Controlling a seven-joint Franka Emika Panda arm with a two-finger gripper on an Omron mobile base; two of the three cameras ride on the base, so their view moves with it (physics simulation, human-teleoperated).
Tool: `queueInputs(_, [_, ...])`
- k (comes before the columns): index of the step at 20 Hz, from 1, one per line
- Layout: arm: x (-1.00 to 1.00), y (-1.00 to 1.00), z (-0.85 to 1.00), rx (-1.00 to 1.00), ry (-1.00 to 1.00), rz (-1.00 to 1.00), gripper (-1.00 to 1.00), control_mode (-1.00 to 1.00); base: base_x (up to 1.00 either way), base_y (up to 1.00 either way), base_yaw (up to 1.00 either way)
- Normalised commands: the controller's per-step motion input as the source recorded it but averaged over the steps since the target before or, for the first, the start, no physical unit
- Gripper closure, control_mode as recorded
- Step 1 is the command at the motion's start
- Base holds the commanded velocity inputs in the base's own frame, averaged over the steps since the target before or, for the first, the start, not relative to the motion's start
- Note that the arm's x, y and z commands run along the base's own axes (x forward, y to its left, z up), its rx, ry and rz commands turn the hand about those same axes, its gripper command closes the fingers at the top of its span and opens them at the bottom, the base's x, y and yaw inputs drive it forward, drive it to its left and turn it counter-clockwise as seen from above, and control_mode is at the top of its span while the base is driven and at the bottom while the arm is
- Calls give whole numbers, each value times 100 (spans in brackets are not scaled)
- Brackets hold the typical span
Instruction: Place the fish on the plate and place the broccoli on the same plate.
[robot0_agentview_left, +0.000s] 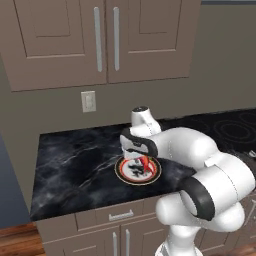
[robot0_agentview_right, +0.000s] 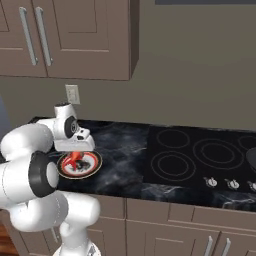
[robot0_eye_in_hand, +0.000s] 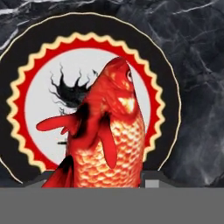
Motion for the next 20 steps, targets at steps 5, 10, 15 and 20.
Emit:
queueInputs(5, [61, 0, -11, 0, 13, -3, 100, -100, 0, 0, 0])
queueInputs(10, [4, 0, -8, 0, 6, 6, 100, -100, 0, 0, 0])
queueInputs(15, [0, 0, -22, 0, 0, 11, 100, -100, 0, 0, 0])
queueInputs(20, [0, 3, -36, 0, 0, 11, 100, -100, 0, 0, 0])
